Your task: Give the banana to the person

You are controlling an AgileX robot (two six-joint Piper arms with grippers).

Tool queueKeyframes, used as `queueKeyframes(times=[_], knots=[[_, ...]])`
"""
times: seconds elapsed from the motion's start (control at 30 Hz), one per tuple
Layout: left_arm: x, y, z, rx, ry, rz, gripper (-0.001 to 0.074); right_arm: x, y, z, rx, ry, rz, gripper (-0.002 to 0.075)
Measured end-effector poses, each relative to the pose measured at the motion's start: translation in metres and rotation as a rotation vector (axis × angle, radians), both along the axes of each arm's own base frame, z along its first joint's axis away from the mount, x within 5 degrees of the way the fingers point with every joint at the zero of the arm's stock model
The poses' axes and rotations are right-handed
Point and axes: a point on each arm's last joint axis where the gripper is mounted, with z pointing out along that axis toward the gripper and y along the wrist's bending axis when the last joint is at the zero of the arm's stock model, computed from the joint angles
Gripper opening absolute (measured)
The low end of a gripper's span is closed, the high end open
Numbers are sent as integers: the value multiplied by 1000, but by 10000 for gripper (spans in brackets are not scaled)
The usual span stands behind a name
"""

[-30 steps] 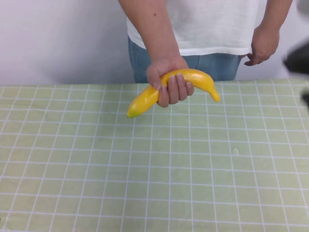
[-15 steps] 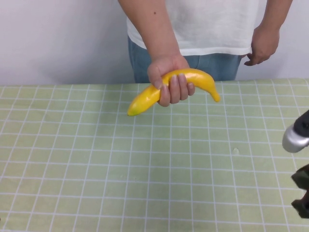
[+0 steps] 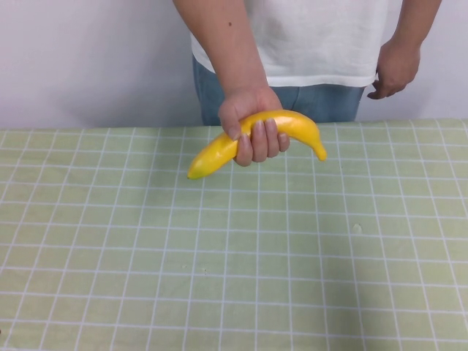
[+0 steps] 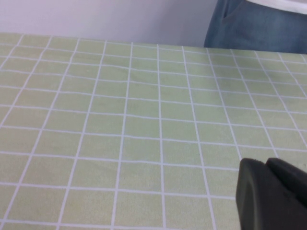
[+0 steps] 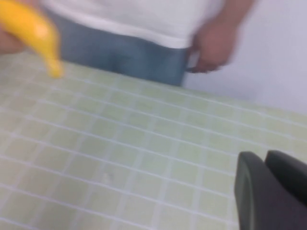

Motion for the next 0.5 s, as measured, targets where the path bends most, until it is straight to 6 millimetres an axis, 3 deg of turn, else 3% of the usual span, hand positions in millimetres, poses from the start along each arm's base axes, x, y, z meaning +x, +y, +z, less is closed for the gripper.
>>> queueKeyframes(times=[0.17,0.33,0.5], knots=[[0,0,0,0,0,0,-4,-34,-21,-53,28,-55,-140,-7],[0,0,0,0,0,0,-4,-55,-30,-103,52,-80,-242,-7],[0,0,0,0,0,0,-4,-67,-35,-115,86,-78,-321,-7]])
